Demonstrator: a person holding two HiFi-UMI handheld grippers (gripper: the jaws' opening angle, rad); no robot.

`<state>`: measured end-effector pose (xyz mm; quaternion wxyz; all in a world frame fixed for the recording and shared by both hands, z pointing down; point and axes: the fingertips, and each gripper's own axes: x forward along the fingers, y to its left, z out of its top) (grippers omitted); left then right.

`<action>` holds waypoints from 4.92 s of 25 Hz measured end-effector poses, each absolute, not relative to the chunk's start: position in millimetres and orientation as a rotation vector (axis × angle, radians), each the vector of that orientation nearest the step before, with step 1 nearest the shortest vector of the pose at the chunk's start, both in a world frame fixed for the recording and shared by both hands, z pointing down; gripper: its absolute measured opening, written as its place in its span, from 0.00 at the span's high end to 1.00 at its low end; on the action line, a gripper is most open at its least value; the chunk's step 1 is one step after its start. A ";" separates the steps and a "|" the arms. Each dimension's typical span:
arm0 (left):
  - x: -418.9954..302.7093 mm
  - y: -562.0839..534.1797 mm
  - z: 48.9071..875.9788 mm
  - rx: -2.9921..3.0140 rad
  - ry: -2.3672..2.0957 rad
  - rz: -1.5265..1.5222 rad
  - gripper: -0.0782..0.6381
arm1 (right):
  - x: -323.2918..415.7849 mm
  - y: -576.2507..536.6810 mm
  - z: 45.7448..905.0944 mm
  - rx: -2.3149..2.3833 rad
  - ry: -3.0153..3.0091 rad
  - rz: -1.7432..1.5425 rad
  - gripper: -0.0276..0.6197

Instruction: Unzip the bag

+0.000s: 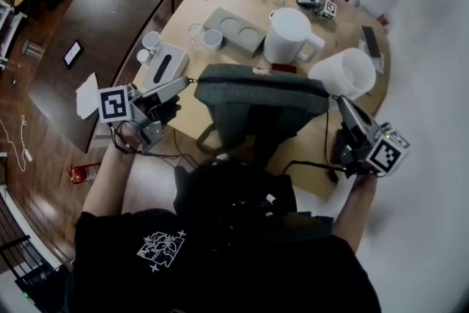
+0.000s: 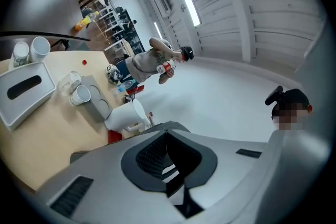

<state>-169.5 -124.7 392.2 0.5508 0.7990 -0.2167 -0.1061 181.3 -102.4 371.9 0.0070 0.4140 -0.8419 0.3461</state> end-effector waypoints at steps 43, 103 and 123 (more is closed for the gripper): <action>-171.3 -115.9 431.4 1.878 -0.656 -0.286 0.89 | 197.1 -105.1 407.0 1.305 -2.649 1.245 0.94; -174.8 -104.8 488.1 1.762 -0.735 -0.378 0.89 | 201.0 -105.4 474.4 1.230 -2.601 1.461 0.94; -176.3 -106.3 499.0 1.749 -0.747 -0.382 0.89 | 203.0 -108.7 490.6 1.243 -2.543 1.460 0.94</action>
